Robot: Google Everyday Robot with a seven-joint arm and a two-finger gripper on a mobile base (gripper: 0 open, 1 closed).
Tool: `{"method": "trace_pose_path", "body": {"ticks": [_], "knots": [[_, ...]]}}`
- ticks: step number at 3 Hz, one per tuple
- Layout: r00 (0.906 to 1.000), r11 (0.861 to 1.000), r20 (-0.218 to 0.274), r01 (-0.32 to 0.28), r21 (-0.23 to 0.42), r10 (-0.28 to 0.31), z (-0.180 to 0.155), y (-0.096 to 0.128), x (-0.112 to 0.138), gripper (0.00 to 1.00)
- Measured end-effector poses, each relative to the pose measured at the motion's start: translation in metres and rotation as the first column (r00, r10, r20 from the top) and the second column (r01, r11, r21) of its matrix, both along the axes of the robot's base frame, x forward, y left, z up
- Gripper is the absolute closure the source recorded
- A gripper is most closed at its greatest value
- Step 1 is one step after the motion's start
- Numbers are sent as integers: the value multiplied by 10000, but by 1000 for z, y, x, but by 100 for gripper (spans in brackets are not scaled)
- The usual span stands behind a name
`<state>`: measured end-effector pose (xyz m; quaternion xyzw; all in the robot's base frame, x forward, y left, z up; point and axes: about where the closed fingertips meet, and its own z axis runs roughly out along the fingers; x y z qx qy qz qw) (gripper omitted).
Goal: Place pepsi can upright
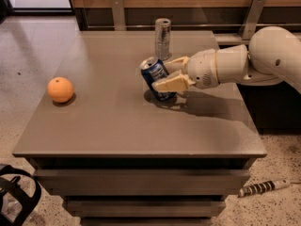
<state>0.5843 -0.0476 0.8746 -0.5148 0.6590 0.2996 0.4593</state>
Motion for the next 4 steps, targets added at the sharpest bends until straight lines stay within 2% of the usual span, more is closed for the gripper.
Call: {"method": "trace_pose_path", "body": {"ticks": [1,3,4], "knots": [[9993,9998,-348,-103,189,109,-15,2,4,100],[9993,9998,-351,-105,190,112,-13,2,4,100],[9999,9983,-123,-15,575,22,6,-17,0,100]]}}
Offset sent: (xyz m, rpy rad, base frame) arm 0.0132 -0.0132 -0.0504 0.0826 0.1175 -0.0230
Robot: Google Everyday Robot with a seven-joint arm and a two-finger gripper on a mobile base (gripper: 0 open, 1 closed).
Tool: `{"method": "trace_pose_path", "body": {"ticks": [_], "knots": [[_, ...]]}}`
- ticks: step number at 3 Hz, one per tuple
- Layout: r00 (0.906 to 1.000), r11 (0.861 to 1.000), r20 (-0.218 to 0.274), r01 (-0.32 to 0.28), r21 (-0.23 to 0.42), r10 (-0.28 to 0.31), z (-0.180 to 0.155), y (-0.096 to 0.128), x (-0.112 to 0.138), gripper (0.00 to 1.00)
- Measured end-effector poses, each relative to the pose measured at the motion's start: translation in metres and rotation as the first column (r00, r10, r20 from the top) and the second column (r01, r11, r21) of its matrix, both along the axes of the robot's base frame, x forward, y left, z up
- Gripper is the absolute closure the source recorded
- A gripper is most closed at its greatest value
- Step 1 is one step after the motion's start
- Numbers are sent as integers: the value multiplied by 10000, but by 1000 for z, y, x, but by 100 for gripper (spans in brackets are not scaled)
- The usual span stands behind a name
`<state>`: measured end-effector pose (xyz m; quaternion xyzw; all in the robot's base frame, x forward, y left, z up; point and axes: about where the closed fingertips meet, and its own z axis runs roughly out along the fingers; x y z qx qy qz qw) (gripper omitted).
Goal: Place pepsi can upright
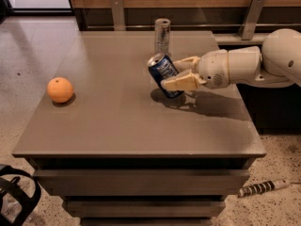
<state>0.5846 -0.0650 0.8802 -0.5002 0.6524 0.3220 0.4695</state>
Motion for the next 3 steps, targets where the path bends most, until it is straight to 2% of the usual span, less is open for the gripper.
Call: {"method": "trace_pose_path", "body": {"ticks": [1,2,3], "knots": [[9986,9965,499,126,821,-168,21,-22,1,100],[9937,9816,1089,61,1909,-273,37,-38,3,100],[9880,9607,1531,-230,2767,-205,44,-33,2,100]]}}
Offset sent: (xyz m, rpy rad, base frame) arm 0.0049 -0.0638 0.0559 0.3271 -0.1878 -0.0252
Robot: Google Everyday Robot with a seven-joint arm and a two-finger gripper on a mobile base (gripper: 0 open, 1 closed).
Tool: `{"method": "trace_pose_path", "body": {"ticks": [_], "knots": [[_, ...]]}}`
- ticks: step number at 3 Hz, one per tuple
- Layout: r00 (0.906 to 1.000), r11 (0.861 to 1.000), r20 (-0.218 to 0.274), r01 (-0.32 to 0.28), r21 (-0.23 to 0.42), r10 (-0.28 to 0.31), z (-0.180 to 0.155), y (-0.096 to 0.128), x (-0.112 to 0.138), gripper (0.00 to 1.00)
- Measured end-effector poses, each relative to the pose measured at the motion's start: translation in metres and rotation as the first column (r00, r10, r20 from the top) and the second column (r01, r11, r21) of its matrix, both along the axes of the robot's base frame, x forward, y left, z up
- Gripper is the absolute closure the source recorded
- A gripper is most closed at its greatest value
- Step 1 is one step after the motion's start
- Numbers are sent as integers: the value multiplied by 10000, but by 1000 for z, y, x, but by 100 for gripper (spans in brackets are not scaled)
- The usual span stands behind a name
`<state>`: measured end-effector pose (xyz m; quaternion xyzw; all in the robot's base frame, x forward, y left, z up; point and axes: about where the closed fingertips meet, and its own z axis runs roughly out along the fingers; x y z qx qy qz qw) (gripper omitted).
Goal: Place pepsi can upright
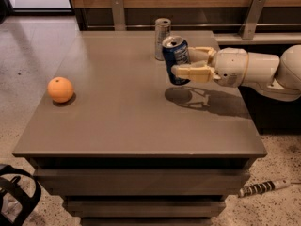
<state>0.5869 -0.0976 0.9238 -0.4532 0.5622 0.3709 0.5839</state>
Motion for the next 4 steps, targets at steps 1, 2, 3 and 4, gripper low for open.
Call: {"method": "trace_pose_path", "body": {"ticks": [1,2,3,4], "knots": [[9995,9985,314,-84,539,67,1,7,-8,100],[9987,9954,507,-65,955,16,-6,11,-18,100],[9982,9919,589,-15,1269,-60,-15,14,-27,100],[9989,9908,441,90,1350,-151,-26,18,-29,100]]}}
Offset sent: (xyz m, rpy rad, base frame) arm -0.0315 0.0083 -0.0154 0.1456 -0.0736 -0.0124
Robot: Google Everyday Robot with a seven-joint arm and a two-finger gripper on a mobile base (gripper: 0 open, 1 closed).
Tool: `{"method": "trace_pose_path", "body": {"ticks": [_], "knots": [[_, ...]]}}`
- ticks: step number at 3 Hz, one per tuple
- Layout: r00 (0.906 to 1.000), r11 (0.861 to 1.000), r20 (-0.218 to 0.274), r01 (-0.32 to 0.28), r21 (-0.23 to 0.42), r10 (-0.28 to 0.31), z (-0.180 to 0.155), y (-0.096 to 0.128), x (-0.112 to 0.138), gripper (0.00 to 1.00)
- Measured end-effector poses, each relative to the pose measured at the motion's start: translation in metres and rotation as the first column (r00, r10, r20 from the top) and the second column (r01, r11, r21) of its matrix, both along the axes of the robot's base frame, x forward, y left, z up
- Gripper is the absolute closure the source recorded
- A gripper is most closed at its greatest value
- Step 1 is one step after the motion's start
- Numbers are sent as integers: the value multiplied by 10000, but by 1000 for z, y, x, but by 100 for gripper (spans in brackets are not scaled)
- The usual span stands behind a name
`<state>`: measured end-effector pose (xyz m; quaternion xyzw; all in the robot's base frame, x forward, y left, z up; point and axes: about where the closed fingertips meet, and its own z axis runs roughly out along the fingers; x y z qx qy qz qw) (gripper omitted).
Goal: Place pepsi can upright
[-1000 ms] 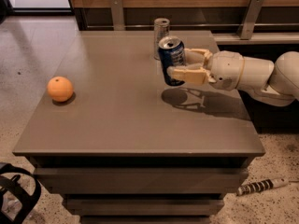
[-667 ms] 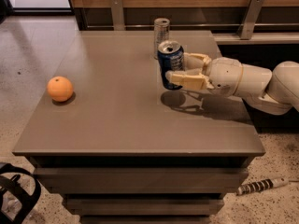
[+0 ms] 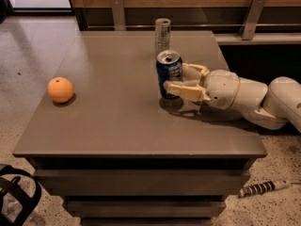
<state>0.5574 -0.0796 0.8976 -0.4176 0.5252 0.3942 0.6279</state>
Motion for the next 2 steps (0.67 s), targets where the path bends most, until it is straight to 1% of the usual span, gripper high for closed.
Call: {"method": "trace_pose_path", "body": {"ticks": [2], "knots": [[9998,10000,-203,73,51,-72,-17,7,0,100]]}}
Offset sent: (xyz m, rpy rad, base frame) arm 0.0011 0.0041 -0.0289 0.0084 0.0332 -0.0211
